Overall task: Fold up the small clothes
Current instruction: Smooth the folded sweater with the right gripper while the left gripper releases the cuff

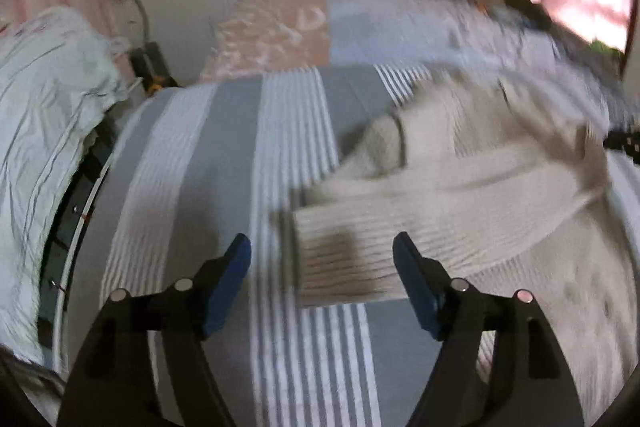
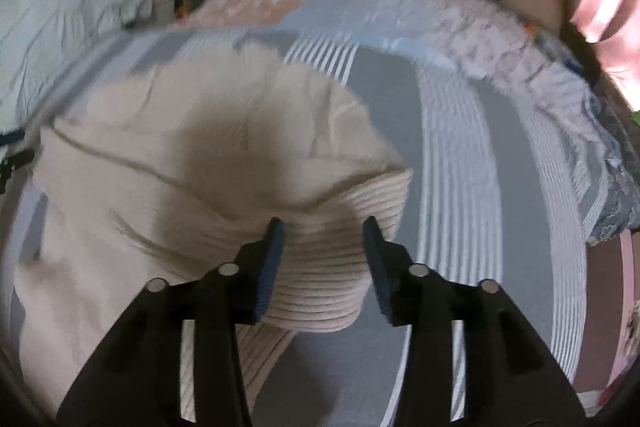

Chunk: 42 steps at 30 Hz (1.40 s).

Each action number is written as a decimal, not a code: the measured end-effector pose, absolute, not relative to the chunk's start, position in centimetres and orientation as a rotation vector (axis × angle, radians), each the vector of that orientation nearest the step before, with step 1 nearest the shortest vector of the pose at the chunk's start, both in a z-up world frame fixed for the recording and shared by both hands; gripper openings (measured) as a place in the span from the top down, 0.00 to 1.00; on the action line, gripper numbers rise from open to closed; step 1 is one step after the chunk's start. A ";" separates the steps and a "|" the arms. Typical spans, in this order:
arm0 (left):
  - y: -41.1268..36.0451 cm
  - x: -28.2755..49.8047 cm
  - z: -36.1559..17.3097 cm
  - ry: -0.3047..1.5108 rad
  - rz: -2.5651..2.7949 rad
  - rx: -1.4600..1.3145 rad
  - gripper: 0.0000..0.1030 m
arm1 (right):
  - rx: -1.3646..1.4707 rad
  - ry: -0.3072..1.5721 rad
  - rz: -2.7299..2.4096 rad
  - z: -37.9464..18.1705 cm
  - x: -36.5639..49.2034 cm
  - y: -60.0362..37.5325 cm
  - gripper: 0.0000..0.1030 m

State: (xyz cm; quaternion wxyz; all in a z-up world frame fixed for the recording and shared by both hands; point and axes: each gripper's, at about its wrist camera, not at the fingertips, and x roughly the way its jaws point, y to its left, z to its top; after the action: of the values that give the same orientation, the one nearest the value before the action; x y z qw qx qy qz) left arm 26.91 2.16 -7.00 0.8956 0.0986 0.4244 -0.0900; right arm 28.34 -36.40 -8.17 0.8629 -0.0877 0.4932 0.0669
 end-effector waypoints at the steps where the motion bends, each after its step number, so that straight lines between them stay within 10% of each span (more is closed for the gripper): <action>1: 1.5 27.4 -7.6 0.891 -0.197 0.230 0.28 | -0.199 1.047 0.137 -8.6 28.6 -36.4 0.53; 3: 0.5 28.4 -8.7 0.920 -0.218 0.257 0.29 | -0.185 1.075 0.143 -9.2 29.5 -36.8 0.52; 5: -0.2 29.4 -9.6 0.956 -0.270 0.245 0.56 | -0.187 1.091 0.161 -9.7 29.8 -36.9 0.58; 10: -1.1 29.9 -10.2 0.940 -0.248 0.290 0.73 | -0.190 1.025 0.154 -9.3 29.0 -36.4 0.91; 17: 0.4 28.9 -8.0 0.866 -0.241 0.199 0.88 | -0.104 0.731 0.097 -4.7 26.7 -37.8 0.95; 26: 1.0 30.3 -8.9 0.839 -0.170 0.143 0.88 | -0.104 0.840 0.109 -10.3 31.1 -38.8 0.91; 28: 0.7 30.5 -10.1 0.848 -0.164 0.180 0.88 | -0.058 0.826 0.101 -9.6 30.7 -39.5 0.73; 35: 1.9 30.2 -7.8 0.776 -0.086 0.215 0.48 | -0.016 0.737 0.126 -4.5 26.8 -39.8 0.61; 42: 0.4 29.0 -6.6 0.772 -0.172 0.211 0.38 | -0.150 0.848 0.227 -7.4 25.8 -35.7 0.61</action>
State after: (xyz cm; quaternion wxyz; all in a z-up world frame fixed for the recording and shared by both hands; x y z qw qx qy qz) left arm 29.03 0.41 -6.64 0.9174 0.1027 0.3753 -0.0836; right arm 25.81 -35.67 -7.39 0.9024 -0.0727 0.4102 0.1099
